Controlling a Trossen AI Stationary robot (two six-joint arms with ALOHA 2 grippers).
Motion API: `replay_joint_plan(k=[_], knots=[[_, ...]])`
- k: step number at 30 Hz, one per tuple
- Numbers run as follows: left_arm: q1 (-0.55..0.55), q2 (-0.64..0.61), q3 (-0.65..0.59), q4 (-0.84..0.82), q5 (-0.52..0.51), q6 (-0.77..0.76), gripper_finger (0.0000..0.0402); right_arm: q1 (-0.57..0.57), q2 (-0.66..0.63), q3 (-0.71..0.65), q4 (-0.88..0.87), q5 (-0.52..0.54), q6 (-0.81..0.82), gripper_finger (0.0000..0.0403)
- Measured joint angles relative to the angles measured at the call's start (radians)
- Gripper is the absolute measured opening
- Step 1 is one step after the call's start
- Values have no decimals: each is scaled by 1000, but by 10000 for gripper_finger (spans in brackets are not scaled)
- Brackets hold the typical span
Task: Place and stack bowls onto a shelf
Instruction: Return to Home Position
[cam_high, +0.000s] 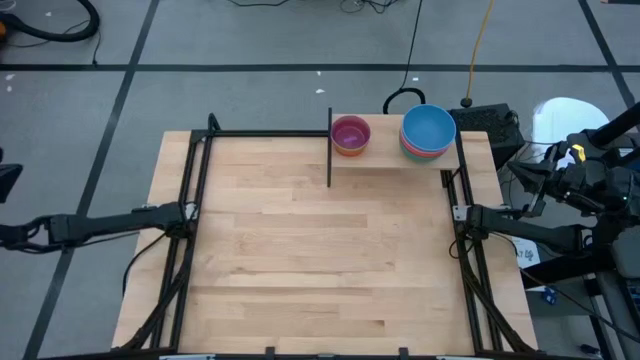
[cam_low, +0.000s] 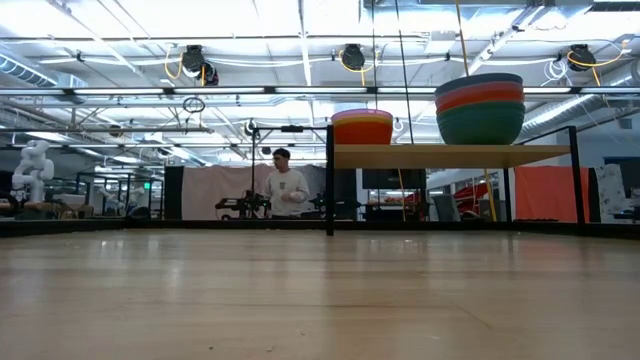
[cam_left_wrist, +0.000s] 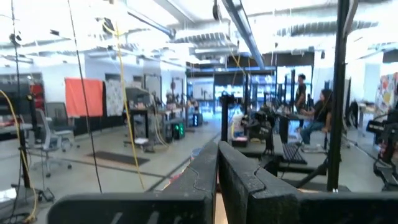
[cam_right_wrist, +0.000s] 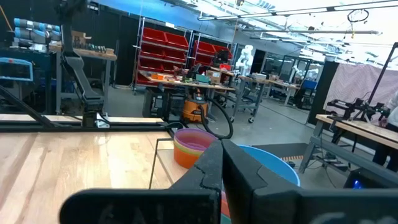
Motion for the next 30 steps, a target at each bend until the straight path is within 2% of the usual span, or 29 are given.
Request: replay_joint_plan(k=[9, 17, 25, 30], knots=[[29, -84, 0, 1, -1, 22, 19, 0, 0, -4, 10, -1, 33, 0], [48, -142, -19, 0, 0, 80, 19, 0, 1, -83, 80, -2, 51, 0], [50, -157, -32, 1, 18, 54, 19, 0, 1, -213, 269, -5, 43, 0], [63, -157, -108, 1, 32, 70, 19, 0, 1, -297, 414, -88, 23, 0]])
